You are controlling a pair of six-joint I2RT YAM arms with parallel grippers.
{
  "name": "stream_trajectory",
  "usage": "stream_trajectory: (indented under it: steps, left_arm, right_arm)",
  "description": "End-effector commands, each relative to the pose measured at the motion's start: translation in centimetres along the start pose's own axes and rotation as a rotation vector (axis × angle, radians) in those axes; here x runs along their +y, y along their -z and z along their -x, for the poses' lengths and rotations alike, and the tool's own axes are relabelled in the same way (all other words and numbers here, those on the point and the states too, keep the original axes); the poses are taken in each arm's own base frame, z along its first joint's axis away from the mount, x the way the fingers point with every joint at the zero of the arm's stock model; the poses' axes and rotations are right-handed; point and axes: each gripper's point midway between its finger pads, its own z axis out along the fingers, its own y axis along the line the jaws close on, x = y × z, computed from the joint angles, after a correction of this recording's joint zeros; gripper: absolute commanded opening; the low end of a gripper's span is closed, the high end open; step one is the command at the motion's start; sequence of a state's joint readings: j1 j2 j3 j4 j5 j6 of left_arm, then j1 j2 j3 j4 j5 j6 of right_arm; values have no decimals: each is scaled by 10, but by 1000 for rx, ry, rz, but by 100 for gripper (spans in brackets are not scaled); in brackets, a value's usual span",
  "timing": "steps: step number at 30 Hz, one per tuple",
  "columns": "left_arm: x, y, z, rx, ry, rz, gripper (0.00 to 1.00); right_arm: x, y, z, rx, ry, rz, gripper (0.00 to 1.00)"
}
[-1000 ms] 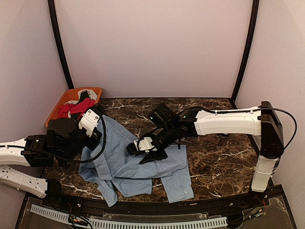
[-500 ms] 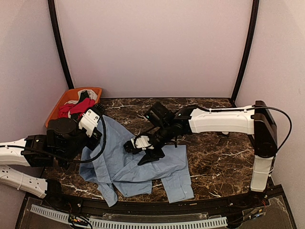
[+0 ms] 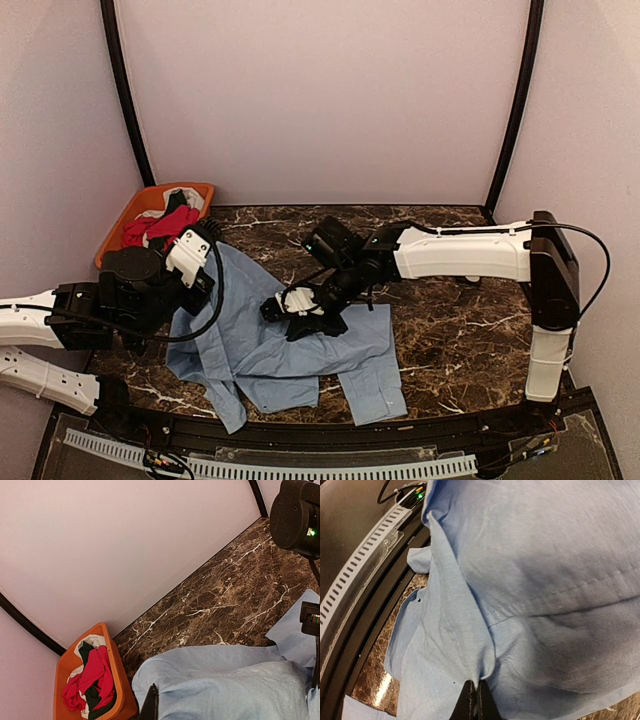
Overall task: Pin the brooch onto the clothing
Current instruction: Pick up the crumpled clothing from the center of the board, then flatten out the crumpled clothing at the center of the board.
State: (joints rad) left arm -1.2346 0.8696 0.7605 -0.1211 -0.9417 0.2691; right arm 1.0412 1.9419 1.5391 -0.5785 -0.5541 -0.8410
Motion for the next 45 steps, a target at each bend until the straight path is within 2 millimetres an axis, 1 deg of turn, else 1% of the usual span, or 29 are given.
stream_trajectory:
  steps: [1,2,4,7,10,11,12,13,14,15,16,17,18,20,21,22,23,24,25,26,27,30,33,36,39,42,43,44,45]
  left_arm:
    - [8,2,4,-4,14,32,1]
    - [11,3,6,-6,20,42,1]
    - [21,5,11,-12,35,80,1]
    - [33,8,24,-37,33,115,1]
    - [48,12,47,-77,48,153,1]
    - [51,13,53,-86,30,162,1]
    - [57,15,65,-109,51,174,1]
    - [59,16,71,-118,28,177,1]
    - [64,18,84,-147,50,178,1]
    - [66,19,91,-162,31,179,1]
    - [69,23,105,-200,49,169,1]
    - [68,24,113,-218,27,158,1]
    - [71,29,128,-261,22,138,1]
    - [72,40,153,-331,4,101,1]
    - [72,49,169,-381,4,64,1]
    - [71,55,177,-408,-18,46,1]
    - [71,66,193,-461,-23,-1,1]
    - [71,72,200,-487,-39,-19,1]
    - [72,83,214,-538,-36,-55,1]
    - [72,88,219,-563,-57,-68,1]
    - [71,97,230,-611,-70,-106,1]
    - [74,112,246,-684,-114,-147,1]
    - [75,117,250,-703,-146,-160,1]
    - [81,117,245,-687,-138,-143,2]
    - [82,113,234,-649,-140,-136,2]
    - [77,119,223,-647,-134,-209,2]
    - [76,122,222,-649,-96,-246,2]
    - [72,129,218,-662,-99,-305,2]
    - [75,136,216,-671,-49,-349,2]
  right_arm:
    - [-3,18,8,-1,7,-58,0]
    - [-5,25,8,7,11,-95,0]
    - [-15,46,10,23,27,-203,0]
    - [-31,89,15,35,36,-401,0]
    - [-40,146,30,6,78,-650,0]
    - [-40,176,42,-31,98,-764,0]
    - [-39,199,51,-59,109,-848,0]
    - [-38,224,57,-75,114,-949,0]
    - [-35,249,66,-103,130,-1044,0]
    - [-31,270,72,-125,147,-1129,0]
    - [-25,292,81,-154,172,-1213,0]
    - [-20,307,87,-155,207,-1276,0]
    - [-15,323,92,-146,234,-1351,0]
    - [-6,347,104,-130,289,-1475,0]
    - [-1,355,112,-124,322,-1517,0]
    - [3,365,118,-118,347,-1563,0]
    - [8,377,127,-116,380,-1613,0]
    - [12,390,137,-122,407,-1667,0]
    - [16,404,147,-139,427,-1720,0]
    - [21,416,156,-145,455,-1767,0]
    - [25,424,164,-139,487,-1808,0]
    - [32,447,179,-57,586,-1952,0]
    - [47,468,191,22,680,-2129,0]
    - [65,493,197,98,708,-2310,0]
    - [86,511,197,86,687,-2423,0]
    - [97,516,195,75,668,-2435,0]
    - [100,516,195,71,669,-2442,0]
    - [104,515,196,68,672,-2442,0]
    - [107,514,197,60,676,-2440,0]
